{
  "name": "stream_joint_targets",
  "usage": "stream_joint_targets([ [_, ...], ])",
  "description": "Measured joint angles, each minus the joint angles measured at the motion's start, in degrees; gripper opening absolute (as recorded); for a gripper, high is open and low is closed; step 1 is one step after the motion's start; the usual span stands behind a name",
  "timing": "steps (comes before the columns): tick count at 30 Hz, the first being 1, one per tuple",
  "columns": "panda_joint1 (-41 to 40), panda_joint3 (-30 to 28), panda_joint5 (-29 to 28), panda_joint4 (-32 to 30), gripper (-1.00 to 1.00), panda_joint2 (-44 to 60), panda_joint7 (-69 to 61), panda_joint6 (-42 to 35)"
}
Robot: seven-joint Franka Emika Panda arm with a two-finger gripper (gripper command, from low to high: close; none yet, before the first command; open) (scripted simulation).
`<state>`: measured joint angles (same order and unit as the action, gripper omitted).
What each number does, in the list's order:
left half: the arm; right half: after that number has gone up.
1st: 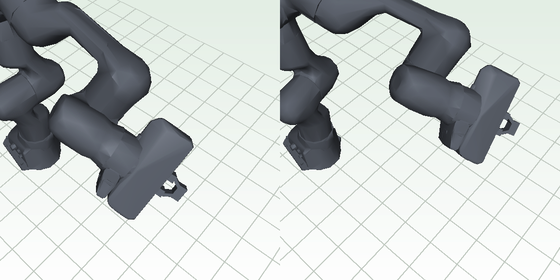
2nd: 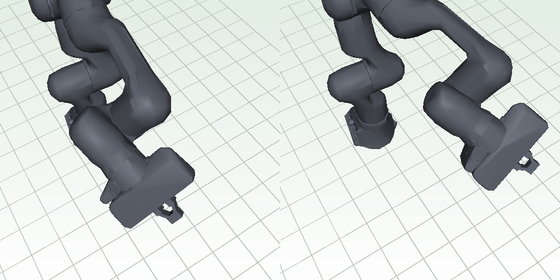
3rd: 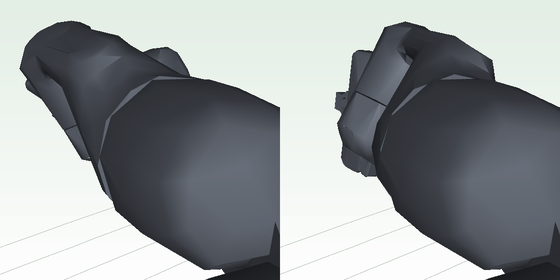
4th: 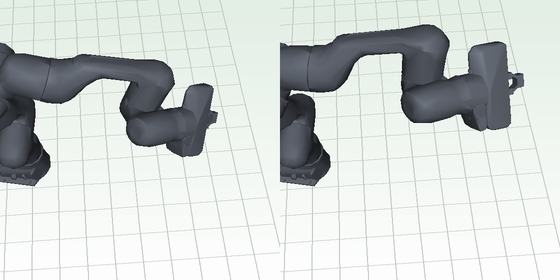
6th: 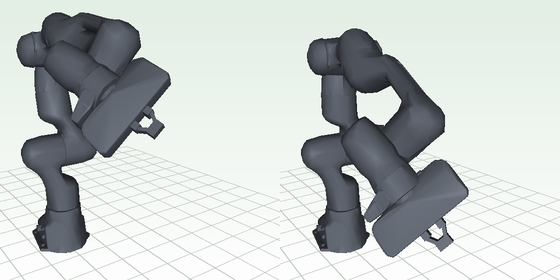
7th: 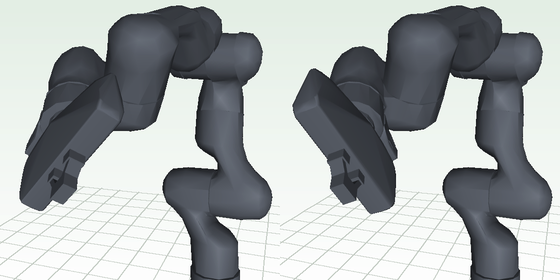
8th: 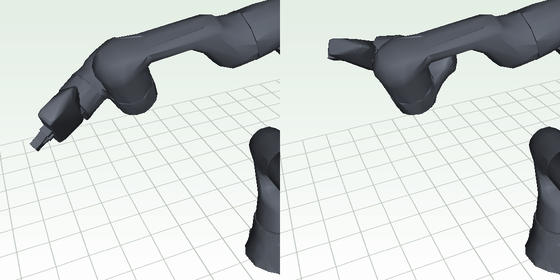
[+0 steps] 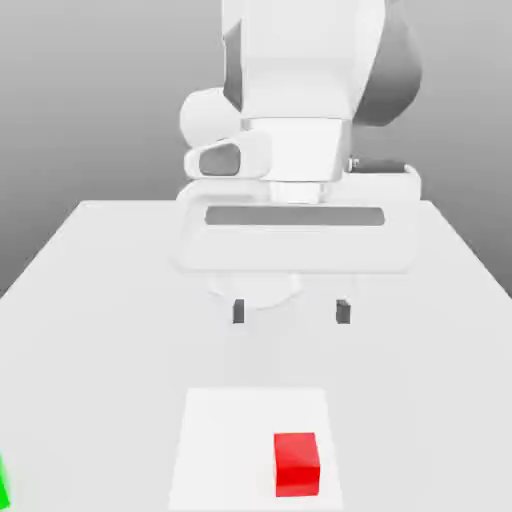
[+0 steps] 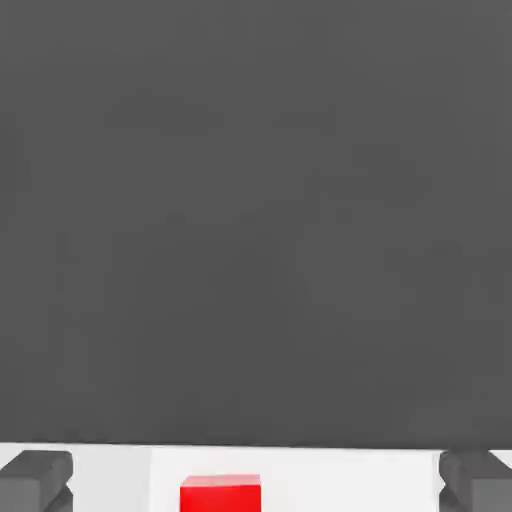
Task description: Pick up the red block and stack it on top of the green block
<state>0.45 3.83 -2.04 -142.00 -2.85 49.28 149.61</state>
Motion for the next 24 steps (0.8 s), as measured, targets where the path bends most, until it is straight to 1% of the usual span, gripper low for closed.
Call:
stream_joint_targets([
  [5, 0.7, 0.3, 0.2, -2.5, 0.00, 10.4, 0.4, 4.3],
  [10, 1.5, -0.6, -1.1, -1.8, 0.00, 20.7, 1.4, 12.1],
  [11, 1.8, -0.9, -1.4, -1.5, -1.00, 22.6, 1.7, 13.7],
  [18, 1.8, -0.9, -1.6, -1.5, -1.00, 23.0, 1.8, 14.0],
  [23, 1.1, -0.1, 0.2, -2.7, -1.00, 14.3, 0.5, 6.5],
  [24, 0.0, -0.8, 0.8, -1.8, -1.00, 14.0, 0.0, 5.2],
])
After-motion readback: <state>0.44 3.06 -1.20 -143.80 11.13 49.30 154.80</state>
